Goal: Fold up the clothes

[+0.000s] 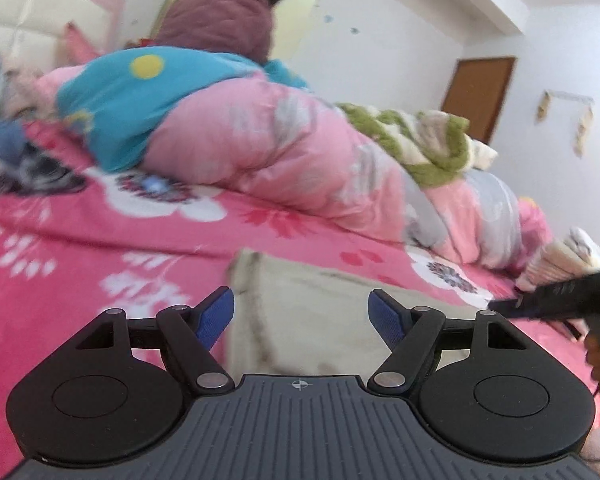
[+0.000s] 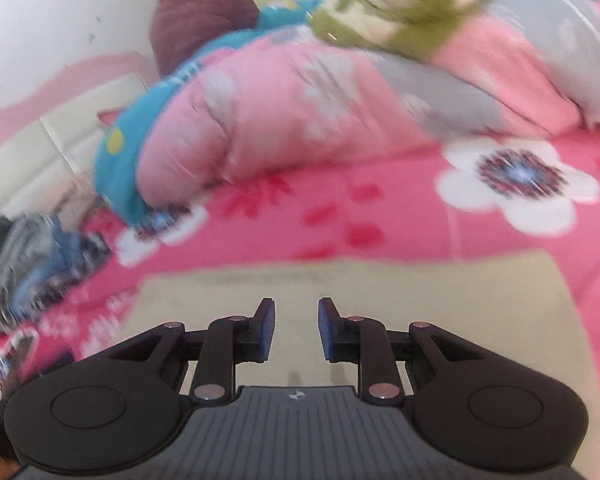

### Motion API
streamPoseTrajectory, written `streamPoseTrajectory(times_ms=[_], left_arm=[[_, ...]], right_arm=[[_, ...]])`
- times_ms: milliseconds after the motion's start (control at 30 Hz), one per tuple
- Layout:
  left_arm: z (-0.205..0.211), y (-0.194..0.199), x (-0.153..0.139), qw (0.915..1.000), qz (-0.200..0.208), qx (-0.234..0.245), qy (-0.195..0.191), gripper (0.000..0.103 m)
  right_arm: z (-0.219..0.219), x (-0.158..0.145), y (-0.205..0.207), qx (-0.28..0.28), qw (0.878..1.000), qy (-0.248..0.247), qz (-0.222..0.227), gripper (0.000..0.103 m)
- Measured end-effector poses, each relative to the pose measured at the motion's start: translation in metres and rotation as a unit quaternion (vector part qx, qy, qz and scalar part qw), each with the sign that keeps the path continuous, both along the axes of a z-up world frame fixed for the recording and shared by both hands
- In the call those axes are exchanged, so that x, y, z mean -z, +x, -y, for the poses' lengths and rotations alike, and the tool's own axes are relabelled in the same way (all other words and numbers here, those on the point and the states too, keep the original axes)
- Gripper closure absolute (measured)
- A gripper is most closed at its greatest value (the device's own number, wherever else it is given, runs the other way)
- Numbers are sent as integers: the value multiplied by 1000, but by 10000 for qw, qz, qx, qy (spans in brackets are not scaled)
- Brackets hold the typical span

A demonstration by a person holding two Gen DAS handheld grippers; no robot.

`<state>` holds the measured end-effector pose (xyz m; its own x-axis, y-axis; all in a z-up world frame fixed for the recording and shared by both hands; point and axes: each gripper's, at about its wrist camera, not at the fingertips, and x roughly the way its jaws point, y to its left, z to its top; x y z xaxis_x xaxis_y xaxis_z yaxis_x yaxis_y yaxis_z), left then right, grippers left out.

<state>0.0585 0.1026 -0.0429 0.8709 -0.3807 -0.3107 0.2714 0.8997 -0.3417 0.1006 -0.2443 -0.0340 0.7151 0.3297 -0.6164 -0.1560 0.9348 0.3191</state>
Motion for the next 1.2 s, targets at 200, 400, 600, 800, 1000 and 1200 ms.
streamPoseTrajectory(times_ms=[200,400,600,800,1000,1200], left_arm=[[51,39,-9,9956,-332,673,558,28],[71,63,21,9887,-950,693,931,27],[72,59,22,9876,-900,767,1032,25],[82,57,22,9849,-839,800,1286,17],[89,57,22,9825,-899,766,1442,13],[92,57,22,9808,-978,753,1513,11]], right_arm=[[0,25,17,-202,9995,-115,-202,78],[19,64,61,57,9980,160,-601,84],[98,39,46,948,9936,414,-452,80],[203,61,27,1484,9741,1424,-937,99],[201,46,-23,1407,9828,835,-855,89],[159,30,-73,204,9979,15,-622,85]])
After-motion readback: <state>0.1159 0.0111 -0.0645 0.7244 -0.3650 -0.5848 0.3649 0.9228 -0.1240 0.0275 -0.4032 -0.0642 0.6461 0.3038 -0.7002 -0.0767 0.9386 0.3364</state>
